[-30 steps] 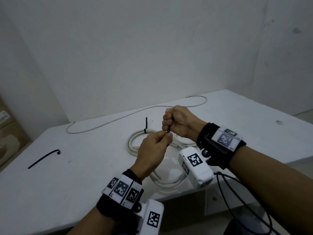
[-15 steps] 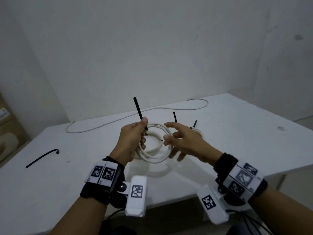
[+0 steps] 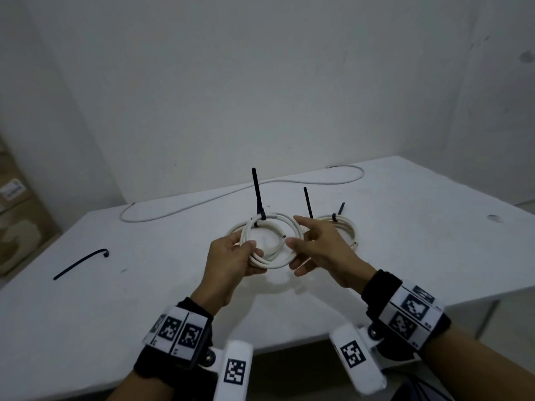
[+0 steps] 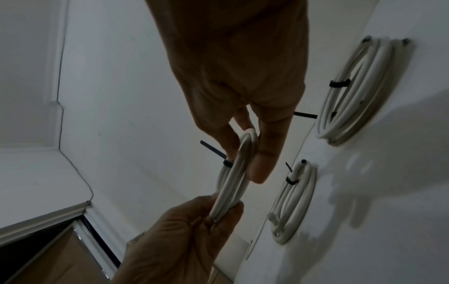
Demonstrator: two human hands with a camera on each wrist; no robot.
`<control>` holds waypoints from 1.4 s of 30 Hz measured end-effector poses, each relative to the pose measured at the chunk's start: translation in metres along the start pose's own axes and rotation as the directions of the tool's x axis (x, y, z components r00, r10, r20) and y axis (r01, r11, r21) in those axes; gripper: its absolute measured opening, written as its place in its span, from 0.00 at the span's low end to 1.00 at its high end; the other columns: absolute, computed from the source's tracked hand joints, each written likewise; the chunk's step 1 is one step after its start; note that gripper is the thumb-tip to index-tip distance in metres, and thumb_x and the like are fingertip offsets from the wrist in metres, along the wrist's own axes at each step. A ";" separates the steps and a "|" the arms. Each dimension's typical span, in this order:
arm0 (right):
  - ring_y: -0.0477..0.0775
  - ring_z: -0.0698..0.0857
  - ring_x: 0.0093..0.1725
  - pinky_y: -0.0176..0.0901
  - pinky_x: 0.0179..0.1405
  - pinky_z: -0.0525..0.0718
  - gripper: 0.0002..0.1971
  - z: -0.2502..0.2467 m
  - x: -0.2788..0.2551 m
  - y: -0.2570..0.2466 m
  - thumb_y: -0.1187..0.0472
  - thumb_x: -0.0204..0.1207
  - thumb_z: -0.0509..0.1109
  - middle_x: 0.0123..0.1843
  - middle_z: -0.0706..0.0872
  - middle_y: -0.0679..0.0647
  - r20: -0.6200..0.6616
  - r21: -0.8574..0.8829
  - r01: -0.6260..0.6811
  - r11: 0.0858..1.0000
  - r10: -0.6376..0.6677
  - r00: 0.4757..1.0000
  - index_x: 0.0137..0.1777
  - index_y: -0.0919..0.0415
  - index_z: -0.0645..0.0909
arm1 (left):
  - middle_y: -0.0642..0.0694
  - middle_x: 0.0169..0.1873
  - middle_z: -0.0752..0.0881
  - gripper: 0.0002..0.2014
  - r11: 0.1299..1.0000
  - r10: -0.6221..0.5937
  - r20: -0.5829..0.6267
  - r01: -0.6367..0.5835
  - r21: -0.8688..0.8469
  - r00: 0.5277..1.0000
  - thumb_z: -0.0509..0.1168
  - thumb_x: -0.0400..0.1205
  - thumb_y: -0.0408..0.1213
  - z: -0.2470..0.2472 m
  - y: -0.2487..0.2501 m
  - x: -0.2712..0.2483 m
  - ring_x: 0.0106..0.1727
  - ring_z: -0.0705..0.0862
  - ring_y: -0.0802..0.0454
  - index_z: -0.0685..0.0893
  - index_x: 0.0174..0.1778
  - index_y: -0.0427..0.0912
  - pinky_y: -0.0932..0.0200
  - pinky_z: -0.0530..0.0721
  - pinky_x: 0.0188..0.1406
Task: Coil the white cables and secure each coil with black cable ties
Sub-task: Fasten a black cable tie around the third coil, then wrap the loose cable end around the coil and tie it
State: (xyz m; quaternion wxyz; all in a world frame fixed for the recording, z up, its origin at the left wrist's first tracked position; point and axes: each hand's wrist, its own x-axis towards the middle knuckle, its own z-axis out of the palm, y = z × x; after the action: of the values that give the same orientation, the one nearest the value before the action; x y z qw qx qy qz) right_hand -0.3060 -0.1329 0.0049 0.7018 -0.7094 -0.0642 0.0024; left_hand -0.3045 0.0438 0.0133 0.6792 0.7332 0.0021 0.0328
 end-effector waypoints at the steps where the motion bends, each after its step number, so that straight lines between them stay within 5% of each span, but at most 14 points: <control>1: 0.59 0.87 0.28 0.48 0.27 0.88 0.33 0.001 0.000 0.003 0.68 0.77 0.70 0.34 0.83 0.62 0.009 0.011 -0.008 1.000 0.008 1.000 0.80 0.63 0.62 | 0.36 0.33 0.86 0.10 1.000 0.002 0.003 -0.002 0.019 1.000 0.61 0.83 0.26 -0.002 0.000 0.001 0.31 0.88 0.47 0.86 0.53 0.38 0.55 0.88 0.31; 6: 0.57 0.86 0.24 0.44 0.23 0.86 0.31 -0.008 0.000 0.010 0.71 0.76 0.70 0.35 0.79 0.63 -0.062 0.014 -0.020 1.000 0.021 0.998 0.78 0.64 0.64 | 0.33 0.35 0.88 0.06 0.992 0.015 0.097 -0.027 0.122 0.995 0.66 0.82 0.29 -0.002 -0.001 0.004 0.31 0.87 0.46 0.86 0.53 0.35 0.55 0.88 0.28; 9: 0.56 0.85 0.23 0.42 0.21 0.84 0.21 -0.027 0.000 0.005 0.70 0.76 0.71 0.39 0.83 0.66 -0.127 -0.067 -0.015 0.998 0.006 0.992 0.68 0.66 0.72 | 0.34 0.31 0.84 0.06 0.967 0.061 0.141 -0.093 0.236 0.988 0.69 0.80 0.32 0.009 -0.002 0.012 0.29 0.81 0.49 0.89 0.47 0.33 0.59 0.82 0.22; 13: 0.54 0.85 0.21 0.41 0.20 0.84 0.11 -0.060 0.009 -0.007 0.72 0.74 0.71 0.30 0.86 0.62 -0.198 -0.207 -0.054 0.977 0.012 0.980 0.56 0.68 0.79 | 0.39 0.27 0.82 0.12 0.931 0.084 0.176 -0.140 0.338 0.981 0.70 0.80 0.38 0.044 0.001 0.027 0.22 0.78 0.50 0.88 0.45 0.29 0.58 0.81 0.22; 16: 0.52 0.83 0.17 0.41 0.18 0.84 0.13 -0.082 0.020 -0.014 0.74 0.74 0.70 0.29 0.84 0.64 -0.245 -0.250 -0.140 0.958 0.078 0.967 0.58 0.68 0.80 | 0.43 0.24 0.78 0.17 0.904 0.067 0.206 -0.146 0.401 0.976 0.70 0.80 0.41 0.072 0.005 0.042 0.16 0.75 0.54 0.86 0.44 0.25 0.65 0.75 0.16; 19: 0.54 0.83 0.18 0.39 0.16 0.82 0.18 -0.098 0.032 -0.013 0.75 0.74 0.67 0.30 0.84 0.65 -0.270 -0.313 -0.227 0.922 0.142 0.952 0.64 0.68 0.77 | 0.44 0.25 0.77 0.20 0.879 0.034 0.218 -0.133 0.458 0.975 0.71 0.79 0.43 0.096 0.004 0.060 0.20 0.75 0.52 0.85 0.44 0.23 0.66 0.74 0.15; 24: 0.66 0.87 0.33 0.43 0.18 0.85 0.16 -0.105 0.044 -0.010 0.76 0.74 0.61 0.41 0.87 0.72 -0.253 -0.501 -0.313 0.807 0.209 0.944 0.61 0.75 0.79 | 0.47 0.26 0.73 0.21 0.757 -0.029 0.207 -0.113 0.643 0.978 0.72 0.77 0.44 0.113 -0.009 0.078 0.26 0.73 0.53 0.69 0.27 0.41 0.63 0.65 0.20; 29: 0.58 0.83 0.28 0.40 0.17 0.82 0.17 -0.101 0.047 -0.010 0.69 0.78 0.65 0.37 0.82 0.60 -0.234 -0.682 -0.328 0.654 0.229 0.945 0.66 0.71 0.73 | 0.41 0.28 0.82 0.19 0.771 -0.147 0.234 -0.037 0.635 0.961 0.72 0.77 0.48 0.107 -0.012 0.084 0.28 0.80 0.46 0.82 0.37 0.32 0.61 0.77 0.24; 33: 0.58 0.87 0.35 0.44 0.26 0.86 0.21 -0.109 0.059 -0.025 0.53 0.78 0.69 0.44 0.86 0.60 -0.201 -0.828 -0.249 0.503 0.149 0.968 0.66 0.63 0.74 | 0.36 0.31 0.87 0.17 0.769 -0.091 0.226 -0.076 0.635 0.970 0.72 0.77 0.45 0.090 0.007 0.093 0.30 0.83 0.46 0.84 0.37 0.32 0.60 0.79 0.28; 38: 0.54 0.86 0.39 0.41 0.31 0.84 0.15 -0.130 0.121 -0.039 0.56 0.78 0.69 0.49 0.88 0.61 -0.132 -0.800 -0.122 0.588 0.026 0.991 0.61 0.63 0.80 | 0.43 0.33 0.86 0.06 0.773 0.057 0.178 -0.156 0.615 0.982 0.70 0.78 0.36 0.062 0.039 0.140 0.33 0.82 0.50 0.87 0.39 0.37 0.65 0.75 0.28; 40: 0.58 0.85 0.53 0.47 0.49 0.83 0.17 -0.138 0.157 -0.036 0.55 0.78 0.68 0.59 0.85 0.60 -0.107 -0.876 -0.122 0.466 0.060 0.993 0.65 0.62 0.79 | 0.47 0.34 0.86 0.07 0.761 0.087 0.162 -0.171 0.626 0.983 0.69 0.79 0.36 0.058 0.046 0.166 0.35 0.82 0.53 0.88 0.40 0.36 0.65 0.76 0.30; 42: 0.59 0.78 0.67 0.49 0.64 0.76 0.22 -0.145 0.192 -0.030 0.54 0.80 0.66 0.71 0.78 0.58 -0.074 -0.963 -0.097 0.252 0.097 0.993 0.72 0.60 0.73 | 0.44 0.39 0.88 0.08 0.756 0.058 0.199 -0.173 0.631 0.978 0.69 0.80 0.37 0.058 0.049 0.194 0.39 0.83 0.51 0.88 0.44 0.36 0.62 0.79 0.33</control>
State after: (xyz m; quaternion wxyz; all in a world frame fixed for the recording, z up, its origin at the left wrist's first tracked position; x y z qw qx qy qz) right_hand -0.1046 -0.2590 0.0538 0.1236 -0.9923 -0.0090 0.0057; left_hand -0.1101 -0.0085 0.0661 0.3800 0.9206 -0.0892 0.0104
